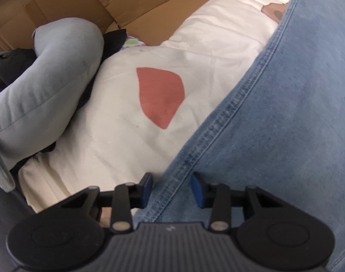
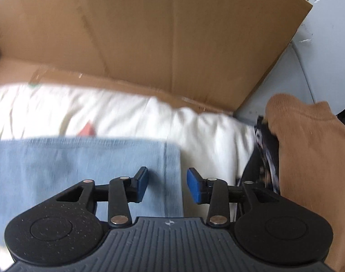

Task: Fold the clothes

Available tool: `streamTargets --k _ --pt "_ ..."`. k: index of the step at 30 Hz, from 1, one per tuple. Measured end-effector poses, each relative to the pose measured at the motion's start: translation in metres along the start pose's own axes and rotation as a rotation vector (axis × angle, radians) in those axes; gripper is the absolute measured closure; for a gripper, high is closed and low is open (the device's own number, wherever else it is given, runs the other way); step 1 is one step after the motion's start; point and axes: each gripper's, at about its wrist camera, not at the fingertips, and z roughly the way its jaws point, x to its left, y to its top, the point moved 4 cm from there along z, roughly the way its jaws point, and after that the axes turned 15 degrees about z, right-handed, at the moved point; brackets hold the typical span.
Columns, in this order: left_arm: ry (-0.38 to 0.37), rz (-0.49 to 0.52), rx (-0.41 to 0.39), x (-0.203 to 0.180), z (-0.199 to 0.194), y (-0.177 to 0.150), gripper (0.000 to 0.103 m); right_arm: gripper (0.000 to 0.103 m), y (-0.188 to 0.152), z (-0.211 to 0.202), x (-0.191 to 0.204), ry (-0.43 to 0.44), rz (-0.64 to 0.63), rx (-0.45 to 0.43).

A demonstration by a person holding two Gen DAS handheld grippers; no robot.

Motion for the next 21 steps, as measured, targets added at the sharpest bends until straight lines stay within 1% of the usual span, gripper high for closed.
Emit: streamTargets --k 3,6,11,15,21 --pt "-0.003 0.002 0.005 0.0 0.0 0.0 0.062 0.057 0.013 0.007 -0.004 0.008 0.054 -0.027" --pt "-0.004 0.0 0.01 0.0 0.0 0.0 0.062 0.057 0.022 0.018 -0.007 0.003 0.102 -0.035" --pt "-0.005 -0.006 0.021 0.0 0.002 0.001 0.062 0.057 0.027 0.041 -0.012 0.032 0.215 0.012" --pt "-0.006 -0.007 0.028 -0.001 0.002 0.003 0.062 0.057 0.024 0.049 -0.008 0.023 0.199 0.03" --pt "-0.01 0.005 0.028 -0.002 0.0 0.002 0.062 0.057 0.016 0.046 -0.005 0.018 0.147 0.073"
